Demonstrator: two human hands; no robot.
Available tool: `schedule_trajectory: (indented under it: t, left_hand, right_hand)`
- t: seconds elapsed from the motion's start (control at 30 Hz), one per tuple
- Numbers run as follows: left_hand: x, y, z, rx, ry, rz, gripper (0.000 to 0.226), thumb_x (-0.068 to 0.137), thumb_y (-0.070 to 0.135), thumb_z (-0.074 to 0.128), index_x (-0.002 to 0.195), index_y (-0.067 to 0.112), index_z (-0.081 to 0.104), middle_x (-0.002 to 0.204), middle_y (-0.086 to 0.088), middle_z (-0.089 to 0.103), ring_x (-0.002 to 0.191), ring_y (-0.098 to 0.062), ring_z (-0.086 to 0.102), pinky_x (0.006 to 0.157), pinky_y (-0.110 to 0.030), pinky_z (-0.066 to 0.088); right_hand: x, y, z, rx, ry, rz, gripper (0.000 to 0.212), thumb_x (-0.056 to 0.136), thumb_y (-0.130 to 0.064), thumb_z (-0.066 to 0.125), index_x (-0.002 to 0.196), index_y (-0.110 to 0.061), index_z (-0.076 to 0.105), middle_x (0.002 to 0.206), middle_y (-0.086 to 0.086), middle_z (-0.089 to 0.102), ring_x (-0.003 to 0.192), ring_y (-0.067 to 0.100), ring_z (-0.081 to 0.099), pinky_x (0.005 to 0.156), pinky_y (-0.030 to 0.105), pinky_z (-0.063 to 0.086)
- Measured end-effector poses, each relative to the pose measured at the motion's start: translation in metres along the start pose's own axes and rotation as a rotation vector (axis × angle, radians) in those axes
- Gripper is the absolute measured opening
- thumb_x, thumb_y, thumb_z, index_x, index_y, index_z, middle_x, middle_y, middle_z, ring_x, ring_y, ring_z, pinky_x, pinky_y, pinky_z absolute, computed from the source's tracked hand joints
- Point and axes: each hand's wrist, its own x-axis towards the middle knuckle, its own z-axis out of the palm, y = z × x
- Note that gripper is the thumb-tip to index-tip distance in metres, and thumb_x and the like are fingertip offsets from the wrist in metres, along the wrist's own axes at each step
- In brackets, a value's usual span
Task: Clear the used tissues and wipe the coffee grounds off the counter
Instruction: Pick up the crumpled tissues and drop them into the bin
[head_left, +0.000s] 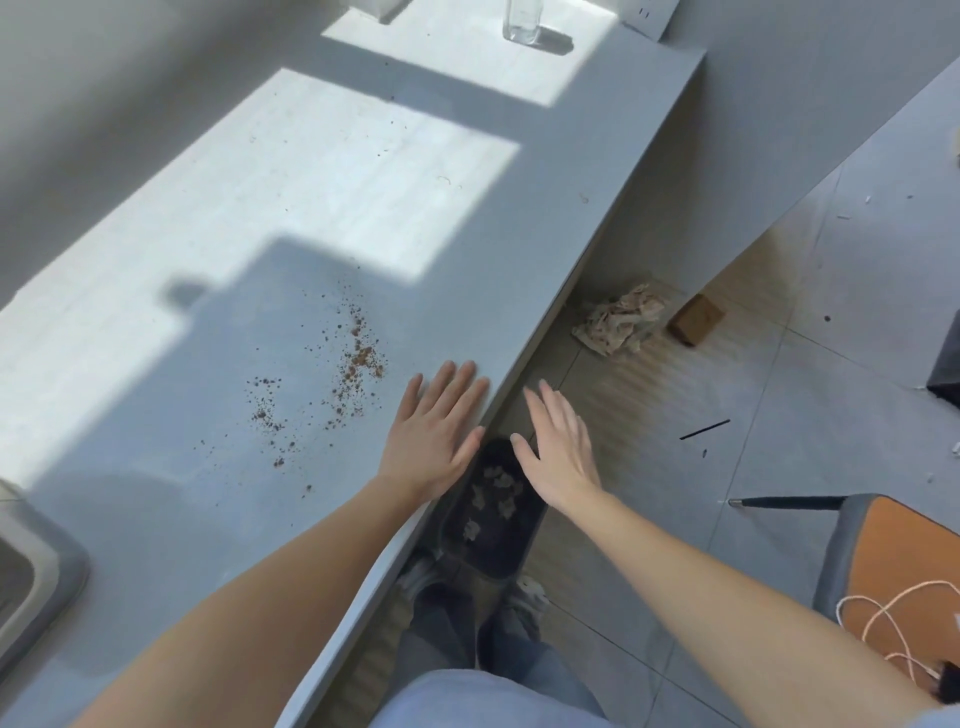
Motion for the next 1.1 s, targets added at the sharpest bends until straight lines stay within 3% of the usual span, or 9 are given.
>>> schedule_trajectory:
  t: [0.23,0.37,0.7,0.97,1.1]
  left_hand:
    - [-0.012,0.008,-0.019,-0.021,0.033,-0.107,0.063,0.092,0.057,0.003,0.148,0.031,-0.009,0.159,0.009,-0.008,0.144,-0.009,-0.018,0.117,-0.04,-0.014]
    - [-0.03,-0.003,-0.038,-0.023,0.114,-0.184,0.063,0.093,0.057,0.004,0.148,0.031,-0.012,0.158,0.01,-0.013,0.143,-0.008,-0.021,0.116,-0.039,-0.016]
    - [-0.12,-0.019,-0.084,0.008,0.33,-0.579,0.062,0.094,0.055,0.009,0.145,0.033,-0.018,0.156,0.013,-0.018,0.142,-0.008,-0.022,0.115,-0.036,-0.02]
    - [-0.22,0.001,-0.123,0.107,0.555,-0.85,0.065,0.093,0.053,0.018,0.146,0.034,-0.014,0.157,0.012,-0.014,0.143,-0.008,-0.02,0.115,-0.038,-0.019]
    - [-0.276,0.01,-0.143,0.083,0.727,-0.95,0.064,0.093,0.047,0.03,0.149,0.03,0.005,0.158,0.011,0.001,0.146,-0.01,-0.006,0.117,-0.035,-0.013]
  right_hand:
    - [0.012,-0.036,-0.048,-0.071,0.16,-0.271,0.058,0.096,-0.033,0.038,0.148,-0.025,0.015,0.16,-0.003,0.009,0.147,0.014,0.003,0.12,0.04,0.004]
    - [0.024,-0.067,-0.057,-0.09,0.143,-0.382,0.058,0.097,-0.036,0.035,0.149,-0.029,0.009,0.16,-0.005,0.002,0.147,0.013,-0.003,0.118,0.036,-0.005]
    - [0.013,-0.167,-0.05,-0.117,0.041,-0.83,0.06,0.098,-0.042,0.029,0.149,-0.033,-0.002,0.159,-0.01,-0.011,0.146,0.011,-0.012,0.118,0.04,-0.007]
    - [-0.061,-0.258,-0.046,0.057,-0.027,-1.194,0.061,0.098,-0.036,0.034,0.149,-0.032,0.001,0.156,-0.014,-0.01,0.145,0.008,-0.012,0.119,0.04,-0.003]
    - [-0.104,-0.298,-0.041,0.134,-0.08,-1.368,0.059,0.097,-0.033,0.037,0.149,-0.03,0.009,0.159,-0.008,0.001,0.146,0.01,-0.006,0.12,0.041,0.003]
